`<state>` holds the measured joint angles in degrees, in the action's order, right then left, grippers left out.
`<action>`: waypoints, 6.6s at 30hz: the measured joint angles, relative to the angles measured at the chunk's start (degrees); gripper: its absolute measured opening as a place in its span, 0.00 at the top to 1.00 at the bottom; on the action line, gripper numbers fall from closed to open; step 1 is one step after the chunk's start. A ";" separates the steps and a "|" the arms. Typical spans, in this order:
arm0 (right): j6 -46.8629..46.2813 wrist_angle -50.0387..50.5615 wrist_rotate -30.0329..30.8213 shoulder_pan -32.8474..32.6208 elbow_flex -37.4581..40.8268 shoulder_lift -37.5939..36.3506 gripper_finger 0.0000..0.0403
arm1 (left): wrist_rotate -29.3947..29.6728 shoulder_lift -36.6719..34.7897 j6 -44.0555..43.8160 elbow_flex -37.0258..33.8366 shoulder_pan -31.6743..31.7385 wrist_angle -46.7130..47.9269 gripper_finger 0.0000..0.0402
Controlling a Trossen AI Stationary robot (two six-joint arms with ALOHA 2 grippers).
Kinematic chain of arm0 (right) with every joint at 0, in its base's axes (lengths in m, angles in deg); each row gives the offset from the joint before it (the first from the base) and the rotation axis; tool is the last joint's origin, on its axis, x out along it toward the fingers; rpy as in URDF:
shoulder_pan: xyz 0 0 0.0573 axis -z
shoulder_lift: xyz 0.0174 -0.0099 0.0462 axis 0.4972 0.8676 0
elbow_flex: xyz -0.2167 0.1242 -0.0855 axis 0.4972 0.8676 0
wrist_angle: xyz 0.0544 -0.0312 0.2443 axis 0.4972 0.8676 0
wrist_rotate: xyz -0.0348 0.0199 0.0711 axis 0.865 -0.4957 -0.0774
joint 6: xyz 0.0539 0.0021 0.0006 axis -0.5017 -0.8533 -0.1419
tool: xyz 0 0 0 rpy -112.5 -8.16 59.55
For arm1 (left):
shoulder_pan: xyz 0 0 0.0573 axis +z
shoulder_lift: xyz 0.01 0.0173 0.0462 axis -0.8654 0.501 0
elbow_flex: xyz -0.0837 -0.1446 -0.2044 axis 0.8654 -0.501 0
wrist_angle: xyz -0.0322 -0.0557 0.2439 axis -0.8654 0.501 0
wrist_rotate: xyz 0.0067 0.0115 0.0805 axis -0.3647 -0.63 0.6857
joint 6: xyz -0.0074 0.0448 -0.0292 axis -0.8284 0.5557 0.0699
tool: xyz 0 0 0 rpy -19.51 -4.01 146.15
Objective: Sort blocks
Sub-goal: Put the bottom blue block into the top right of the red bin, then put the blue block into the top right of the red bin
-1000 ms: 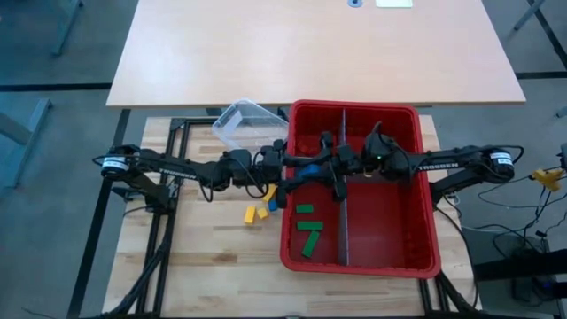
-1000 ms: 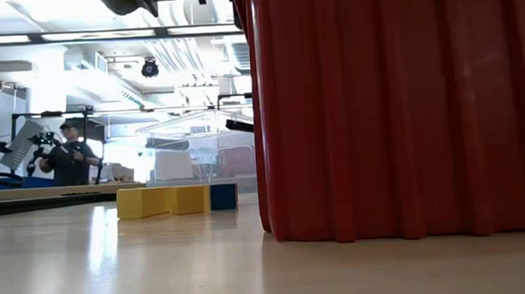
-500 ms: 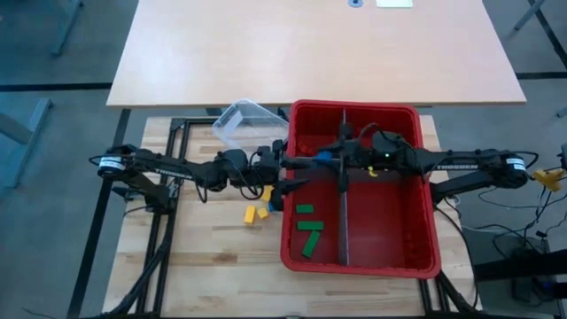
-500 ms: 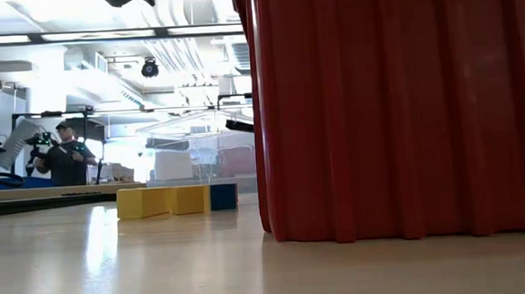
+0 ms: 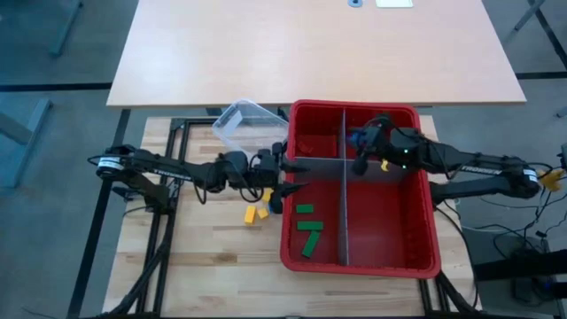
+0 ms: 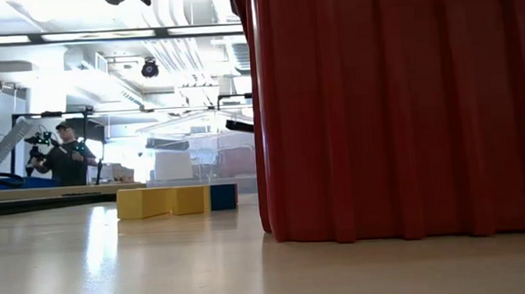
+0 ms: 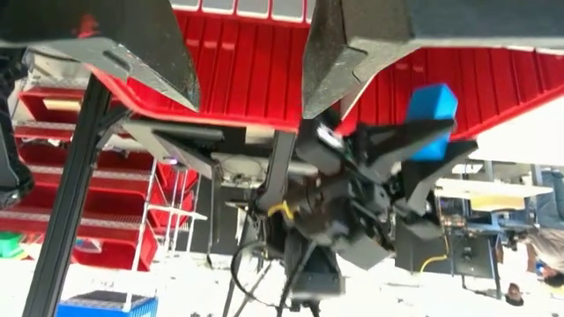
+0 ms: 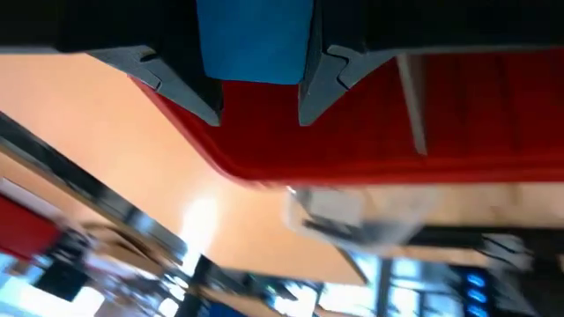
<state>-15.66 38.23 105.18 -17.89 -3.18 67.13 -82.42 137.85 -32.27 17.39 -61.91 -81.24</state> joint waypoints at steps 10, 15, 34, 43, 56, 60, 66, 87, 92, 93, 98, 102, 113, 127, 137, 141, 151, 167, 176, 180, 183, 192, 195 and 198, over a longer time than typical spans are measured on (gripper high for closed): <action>-4.07 9.93 0.86 5.03 0.20 -3.53 0.73 | 0.19 0.04 -0.02 -0.08 -0.16 1.64 0.56; -5.48 12.06 1.46 7.93 0.64 -3.85 0.73 | 0.21 0.07 -0.01 -0.12 -0.30 2.19 0.55; -6.47 12.71 0.04 11.39 2.10 -6.79 0.53 | 0.30 -0.38 0.44 -0.21 -0.42 5.78 0.55; -14.92 14.45 -10.39 11.37 10.17 -25.20 0.60 | 0.39 -4.19 1.61 -0.23 -0.48 14.93 0.54; -20.37 11.21 -25.01 11.32 18.03 -47.69 0.69 | 9.79 -21.37 1.58 -4.73 -2.71 38.62 0.57; -20.08 5.16 -29.91 11.32 18.74 -45.83 0.71 | 15.16 -25.64 0.31 -12.01 -3.13 36.06 0.56; -20.81 -14.10 -41.24 11.32 23.72 -46.75 0.74 | 15.23 -27.92 -5.16 -27.54 -3.23 18.16 0.55; -27.22 -37.39 -42.72 11.34 32.07 -43.85 0.74 | 14.93 -12.71 -1.97 -32.92 -3.43 19.63 0.50; -26.98 -37.54 -42.68 11.34 31.33 -42.46 0.76 | 14.92 -4.86 -0.35 -29.23 -3.43 19.45 0.49; -26.84 -37.31 -42.70 11.34 31.33 -42.45 0.76 | 14.92 -3.34 0.10 -28.33 -3.43 19.44 0.49; -26.75 -37.18 -42.72 11.34 31.33 -41.81 0.77 | 12.82 2.14 1.64 -24.43 -3.37 19.32 0.49; -26.76 -37.25 -42.70 11.34 31.33 -41.33 0.76 | 11.37 4.77 1.71 -22.48 -3.37 20.44 0.48; -26.74 -37.25 -42.74 11.34 31.35 -40.37 0.75 | 10.73 9.26 1.30 -19.77 -3.37 21.81 0.47; -26.26 -37.25 -42.76 11.34 31.35 -40.15 0.80 | 10.24 9.86 -4.56 -19.18 -3.21 25.35 0.57; -26.24 -37.26 -42.79 11.34 31.35 -40.15 0.82 | 7.27 11.17 -6.39 -19.16 -3.17 25.61 0.70; -26.20 -37.26 -42.79 11.34 31.35 -40.15 0.81 | 7.27 11.21 -6.40 -19.16 -3.17 25.54 0.68; -26.21 -37.26 -42.79 11.37 31.35 -40.19 0.78 | 9.18 11.26 -6.18 -19.23 -3.15 26.39 0.47; -25.74 -37.15 -42.79 11.35 31.35 -40.17 0.81 | 9.48 11.26 -5.65 -17.98 -2.97 23.77 0.41; -25.80 -37.04 -42.79 11.36 31.35 -40.17 0.79 | 9.50 11.26 -6.05 -17.98 -2.78 23.15 0.50; -25.82 -37.00 -42.79 11.37 31.35 -40.17 0.80 | 9.47 11.26 -6.29 -17.98 -2.78 22.94 0.54; -25.85 -37.00 -42.79 11.35 31.35 -40.17 0.82 | 9.14 11.24 -6.43 -17.98 -2.78 22.96 0.58; -25.89 -36.98 -42.79 11.35 31.35 -40.17 0.83 | 6.29 13.03 -8.04 -17.93 -2.78 21.39 0.68; -26.11 -37.00 -42.79 11.34 31.37 -40.17 0.81 | 5.87 15.39 -9.44 -17.76 -2.78 20.86 0.66; -26.37 -37.04 -42.79 11.37 31.37 -40.17 0.80 | 5.81 17.34 -9.67 -17.82 -2.73 18.82 0.62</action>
<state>-42.03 1.19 62.40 -6.53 28.19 26.97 -76.61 155.19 -41.94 -0.43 -64.64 -62.42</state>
